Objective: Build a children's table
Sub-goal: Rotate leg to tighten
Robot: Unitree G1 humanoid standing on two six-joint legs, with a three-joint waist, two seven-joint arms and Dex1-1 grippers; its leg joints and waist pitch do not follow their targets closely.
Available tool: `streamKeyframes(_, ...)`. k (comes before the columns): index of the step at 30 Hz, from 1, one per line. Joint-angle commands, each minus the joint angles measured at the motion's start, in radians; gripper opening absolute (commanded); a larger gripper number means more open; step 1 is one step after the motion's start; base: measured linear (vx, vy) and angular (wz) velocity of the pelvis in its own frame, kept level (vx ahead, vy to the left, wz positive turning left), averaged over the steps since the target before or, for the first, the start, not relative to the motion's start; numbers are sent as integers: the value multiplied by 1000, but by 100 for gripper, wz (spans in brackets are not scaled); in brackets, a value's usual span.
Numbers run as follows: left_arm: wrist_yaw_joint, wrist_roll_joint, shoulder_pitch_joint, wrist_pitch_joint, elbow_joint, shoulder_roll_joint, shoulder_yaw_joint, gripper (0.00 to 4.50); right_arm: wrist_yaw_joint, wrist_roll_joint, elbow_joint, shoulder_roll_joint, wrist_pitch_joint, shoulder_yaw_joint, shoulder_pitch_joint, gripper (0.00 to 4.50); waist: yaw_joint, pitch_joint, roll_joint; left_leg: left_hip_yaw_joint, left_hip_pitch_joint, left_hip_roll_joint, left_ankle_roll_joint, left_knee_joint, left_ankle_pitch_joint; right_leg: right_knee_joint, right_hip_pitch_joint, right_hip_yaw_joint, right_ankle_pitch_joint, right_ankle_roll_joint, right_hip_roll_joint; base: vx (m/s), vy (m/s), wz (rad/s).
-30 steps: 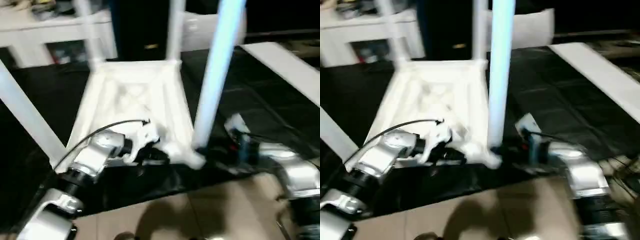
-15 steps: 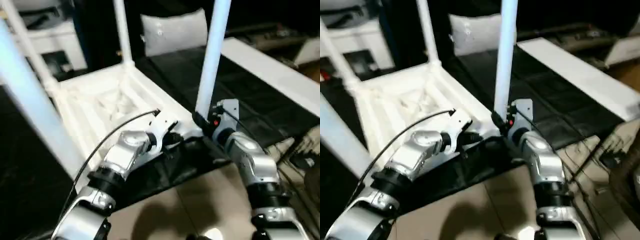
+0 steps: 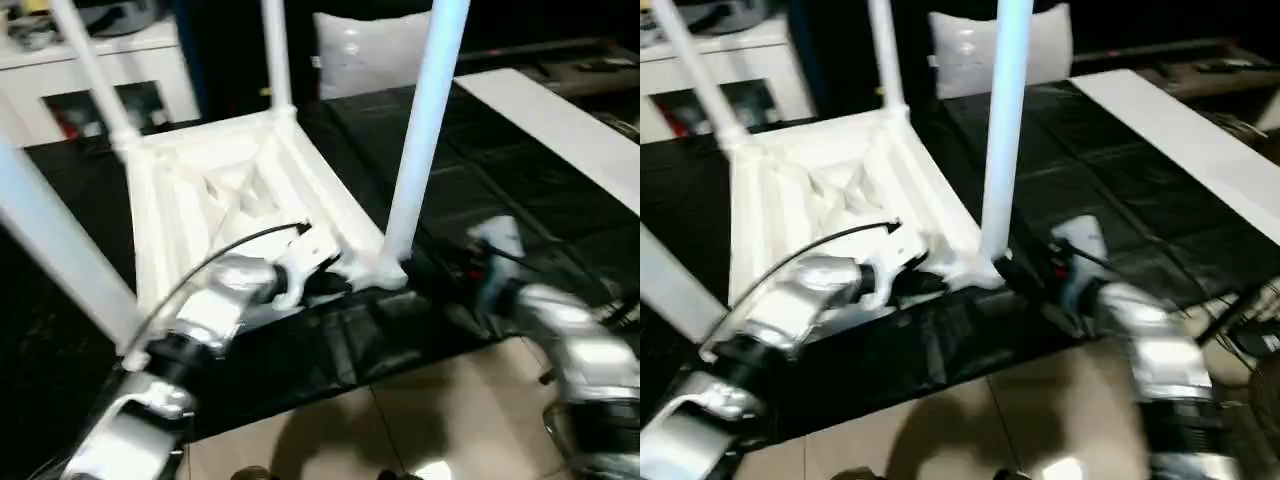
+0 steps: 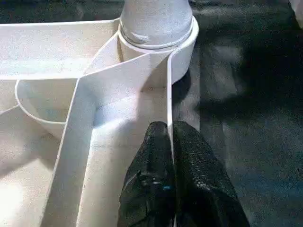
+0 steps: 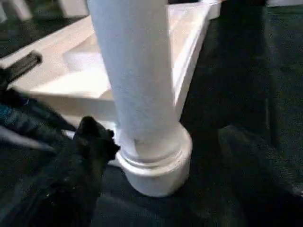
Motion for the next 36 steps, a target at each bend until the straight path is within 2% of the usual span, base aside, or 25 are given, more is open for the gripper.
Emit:
streamKeyframes(1, -82, 0, 10, -49, -33, 30, -37, 0, 93, 18, -34, -55, 0, 30, -1, 413, 6, -91, -14, 13, 1, 21, 131, -64, -39, -66, 90, 55, -314, -98, -55, 0, 0, 0)
streamKeyframes(3, -126, -3, 14, -114, -30, 51, -47, 0, 158, 31, -47, -91, 8, 46, -6, 413, 11, -88, -14, 16, 3, 20, 125, -66, -66, -72, 88, 55, -354, -81, -53, 0, 0, 0)
streamKeyframes(5, -156, -12, 17, -125, -35, 61, -49, 0, 198, 38, -56, -108, 9, 56, -9, 413, 12, -88, -14, 18, 4, 21, 118, -66, -76, -75, 87, 53, -373, -74, -54, 0, 0, 0)
streamKeyframes(6, -223, -23, 23, -154, -46, 83, -65, 0, 272, 52, -64, -136, 14, 73, -18, 413, 14, -89, -20, 21, 5, 19, 116, -66, -89, -77, 88, 50, -394, -66, -53, 0, 0, 0)
streamKeyframes(7, -295, -24, 26, -171, -56, 112, -92, 0, 330, 49, -54, -155, 5, 98, -36, 388, 16, -87, -21, 24, 5, 22, 116, -67, -93, -79, 86, 50, -410, -57, -51, 0, 0, 0)
streamKeyframes(8, -313, -25, 26, -177, -59, 119, -99, 0, 342, 46, -49, -158, 0, 105, -42, 388, 19, -88, -20, 24, 6, 23, 115, -68, -97, -79, 86, 50, -416, -55, -52, 0, 0, 0)
streamKeyframes(11, -362, -31, 26, -196, -63, 132, -115, 0, 377, 20, -24, -165, -31, 137, -60, 365, 25, -87, -20, 25, 10, 28, 107, -69, -95, -75, 80, 54, -410, -63, -52, 0, 0, 0)
streamKeyframes(12, -376, -35, 26, -205, -62, 134, -118, 0, 389, 10, -13, -169, -48, 152, -66, 353, 32, -88, -20, 26, 15, 30, 102, -69, -96, -76, 76, 56, -415, -66, -55, 0, 0, 0)
streamKeyframes(13, -398, -41, 27, -210, -68, 138, -125, 0, 409, 3, -2, -171, -48, 171, -75, 345, 38, -87, -18, 28, 25, 32, 98, -71, -109, -76, 70, 60, -412, -80, -54, 0, 0, 0)
streamKeyframes(15, -413, -44, 28, -214, -73, 140, -129, 0, 423, 1, 5, -173, -45, 183, -80, 333, 38, -84, -20, 28, 21, 35, 95, -75, -130, -73, 77, 61, -412, -86, -53, 0, 0, 0)
streamKeyframes(17, -425, -46, 24, -224, -70, 140, -132, 0, 458, 12, 9, -171, -23, 201, -91, 313, 39, -82, -23, 27, 26, 34, 84, -78, -159, -79, 79, 60, -450, -74, -56, 0, 0, 0)
streamKeyframes(19, -422, -38, 13, -238, -51, 137, -131, 0, 498, 24, 9, -173, -5, 217, -96, 307, 40, -84, -23, 27, 23, 32, 81, -78, -141, -78, 82, 62, -449, -67, -57, 0, 0, 0)
streamKeyframes(27, -409, -25, 3, -256, -20, 129, -126, 0, 546, 33, 42, -174, 2, 244, -113, 245, 42, -83, -25, 30, 22, 25, 74, -75, -140, -89, 81, 55, -509, -32, -54, 0, 0, 0)
streamKeyframes(31, -406, -28, 3, -250, -19, 129, -121, 0, 562, 45, 39, -169, 25, 244, -116, 209, 43, -84, -26, 29, 21, 27, 74, -75, -130, -87, 82, 56, -497, -33, -54, 0, 0, 0)
streamKeyframes(32, -405, -30, 4, -248, -17, 129, -119, 0, 564, 48, 36, -168, 30, 243, -114, 206, 44, -85, -26, 29, 21, 27, 75, -75, -127, -86, 82, 56, -494, -33, -55, 0, 0, 0)
streamKeyframes(35, -401, -61, 7, -209, -23, 121, -95, 0, 545, 71, 17, -153, 57, 229, -98, 198, 45, -85, -20, 28, 19, 28, 75, -75, -121, -84, 83, 56, -479, -42, -54, 0, 0, 0)
streamKeyframes(36, -401, -62, 8, -208, -26, 121, -94, 0, 543, 72, 17, -152, 58, 228, -97, 198, 45, -85, -21, 28, 19, 28, 74, -75, -123, -85, 82, 56, -481, -41, -54, 0, 0, 0)
